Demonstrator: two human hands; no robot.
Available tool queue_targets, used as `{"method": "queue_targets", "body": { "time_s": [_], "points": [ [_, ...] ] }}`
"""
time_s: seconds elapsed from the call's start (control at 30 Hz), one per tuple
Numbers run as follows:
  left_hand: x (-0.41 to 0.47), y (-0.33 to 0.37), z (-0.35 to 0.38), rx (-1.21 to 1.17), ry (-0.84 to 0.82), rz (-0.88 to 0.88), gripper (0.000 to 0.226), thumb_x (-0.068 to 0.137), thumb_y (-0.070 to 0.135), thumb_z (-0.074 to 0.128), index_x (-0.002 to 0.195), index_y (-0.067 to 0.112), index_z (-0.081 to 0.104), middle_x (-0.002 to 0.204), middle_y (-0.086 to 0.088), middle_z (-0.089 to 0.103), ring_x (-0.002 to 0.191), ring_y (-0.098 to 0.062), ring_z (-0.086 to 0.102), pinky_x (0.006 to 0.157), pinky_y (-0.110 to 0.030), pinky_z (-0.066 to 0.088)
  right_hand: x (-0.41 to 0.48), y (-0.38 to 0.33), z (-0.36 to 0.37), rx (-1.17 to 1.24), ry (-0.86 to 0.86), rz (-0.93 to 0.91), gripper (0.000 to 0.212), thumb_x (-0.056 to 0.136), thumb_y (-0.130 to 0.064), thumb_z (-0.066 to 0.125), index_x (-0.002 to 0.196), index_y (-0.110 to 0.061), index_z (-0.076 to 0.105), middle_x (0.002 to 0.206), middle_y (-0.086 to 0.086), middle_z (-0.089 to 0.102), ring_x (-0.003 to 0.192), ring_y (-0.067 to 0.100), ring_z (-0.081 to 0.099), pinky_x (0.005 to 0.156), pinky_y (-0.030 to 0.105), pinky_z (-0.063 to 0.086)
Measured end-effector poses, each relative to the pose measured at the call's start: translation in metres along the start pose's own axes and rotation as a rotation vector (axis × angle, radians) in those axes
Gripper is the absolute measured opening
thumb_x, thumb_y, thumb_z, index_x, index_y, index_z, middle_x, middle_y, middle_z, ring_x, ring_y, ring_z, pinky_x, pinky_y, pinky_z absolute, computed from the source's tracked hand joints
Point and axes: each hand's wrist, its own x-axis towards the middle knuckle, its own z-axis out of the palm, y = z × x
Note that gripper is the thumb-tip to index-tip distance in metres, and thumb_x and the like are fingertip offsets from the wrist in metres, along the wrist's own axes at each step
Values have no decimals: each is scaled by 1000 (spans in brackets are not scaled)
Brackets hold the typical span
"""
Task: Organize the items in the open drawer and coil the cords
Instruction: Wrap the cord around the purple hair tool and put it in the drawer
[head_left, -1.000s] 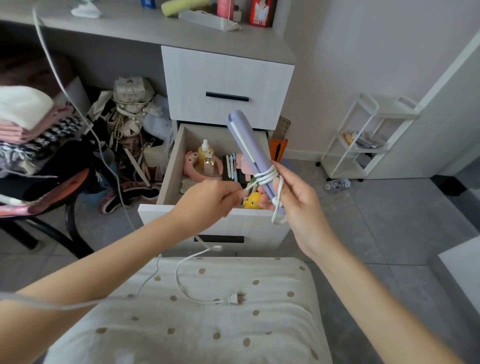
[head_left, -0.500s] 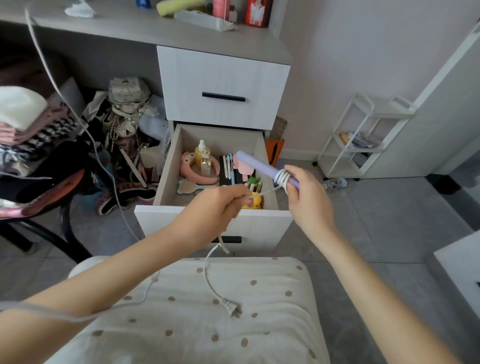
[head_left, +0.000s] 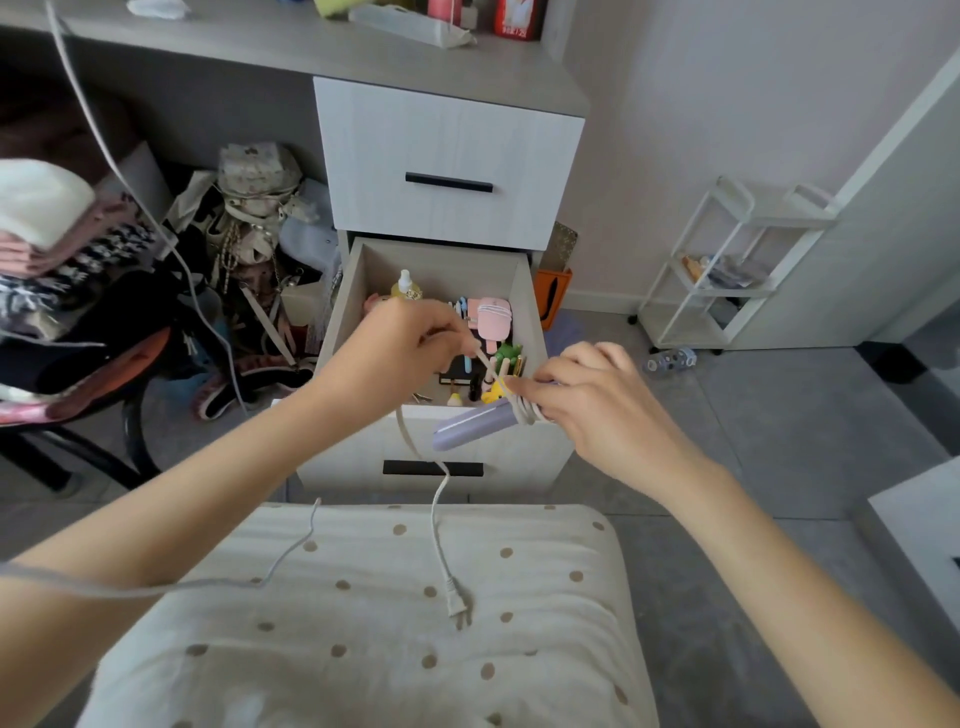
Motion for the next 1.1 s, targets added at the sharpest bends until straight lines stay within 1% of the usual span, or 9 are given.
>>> {"method": "queue_targets", "body": {
  "time_s": [0.2, 0.3, 0.4, 0.5, 0.6, 0.73, 0.93, 1.03, 1.1],
  "points": [
    [7, -12, 4, -236, -4, -164, 17, 89, 13, 61, 72, 9, 64, 54, 2, 51, 39, -5, 40, 40, -15, 38, -2, -3, -20, 359, -101, 7, 40, 86, -17, 53, 125, -22, 61, 99, -12, 64, 94, 7, 44, 86, 30, 33],
    [5, -18, 10, -371, -37, -245, 21, 89, 9, 61, 68, 12, 61, 56, 2, 51, 38, -2, 41, 41, -13, 41, 0, -8, -26, 561, -163, 81, 46, 90, -11, 53, 134, -25, 51, 93, -28, 53, 87, -4, 43, 86, 18, 33],
    [5, -22, 11, -459, -100, -300, 14, 90, 9, 60, 77, 7, 64, 62, -4, 52, 39, -2, 36, 39, -14, 37, 1, -18, -32, 806, -197, 151, 59, 90, -3, 54, 137, -34, 39, 98, -15, 61, 94, 2, 51, 88, 17, 39],
    [6, -24, 10, -507, -136, -317, 14, 88, 13, 60, 89, 1, 68, 61, -2, 54, 41, -4, 37, 39, -13, 33, 3, -25, -40, 1006, -166, 174, 59, 91, 1, 54, 136, -35, 40, 118, -16, 62, 114, 0, 53, 96, 14, 40],
    [2, -26, 12, -565, -145, -338, 11, 86, 16, 61, 80, 12, 69, 60, 2, 61, 50, -8, 47, 44, -14, 36, 7, -27, -43, 1140, -84, 192, 49, 92, -2, 54, 133, -29, 47, 125, -9, 61, 120, 1, 51, 100, 14, 38],
    [-11, -23, 19, -762, -214, -353, 18, 93, 6, 50, 82, 9, 64, 60, 1, 54, 44, -3, 32, 39, -11, 25, 10, -33, -39, 1397, 62, 328, 44, 94, -4, 49, 135, -20, 48, 134, -12, 54, 127, 3, 47, 103, 21, 40],
    [-20, -12, 28, -515, -160, -292, 23, 94, 16, 54, 77, 8, 69, 56, 2, 48, 41, -5, 32, 38, -14, 29, 13, -33, -23, 1643, 219, 723, 28, 89, -22, 52, 114, -34, 59, 115, -9, 67, 108, 9, 62, 87, 23, 49],
    [-23, -10, 30, -237, -173, -198, 26, 95, 21, 53, 73, 15, 64, 50, 8, 42, 41, -5, 35, 41, -16, 34, 13, -31, -16, 1787, 235, 908, 25, 98, -12, 44, 106, -26, 63, 93, -1, 71, 88, 14, 64, 68, 21, 51],
    [-25, -9, 29, -29, -163, -101, 22, 95, 21, 52, 76, 16, 62, 52, 9, 44, 42, -4, 41, 45, -14, 33, 14, -30, -12, 1762, 230, 962, 26, 100, -10, 40, 114, -14, 61, 84, 0, 67, 73, 12, 60, 61, 21, 48]
  ]
}}
